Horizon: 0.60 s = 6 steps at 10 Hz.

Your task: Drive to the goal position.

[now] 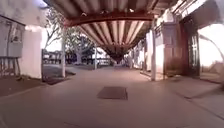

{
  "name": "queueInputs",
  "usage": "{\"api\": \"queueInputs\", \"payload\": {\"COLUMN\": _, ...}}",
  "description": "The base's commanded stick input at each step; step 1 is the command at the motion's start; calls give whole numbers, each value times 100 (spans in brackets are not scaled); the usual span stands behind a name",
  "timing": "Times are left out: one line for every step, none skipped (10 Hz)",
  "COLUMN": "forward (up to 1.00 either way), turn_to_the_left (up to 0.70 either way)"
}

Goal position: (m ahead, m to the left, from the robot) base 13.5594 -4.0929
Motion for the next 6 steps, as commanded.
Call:
{"api": "queueInputs", "payload": {"forward": 70, "turn_to_the_left": 0}}
{"api": "queueInputs", "payload": {"forward": 70, "turn_to_the_left": 0}}
{"api": "queueInputs", "payload": {"forward": 70, "turn_to_the_left": 0}}
{"api": "queueInputs", "payload": {"forward": 70, "turn_to_the_left": 0}}
{"api": "queueInputs", "payload": {"forward": 70, "turn_to_the_left": 0}}
{"api": "queueInputs", "payload": {"forward": 70, "turn_to_the_left": 0}}
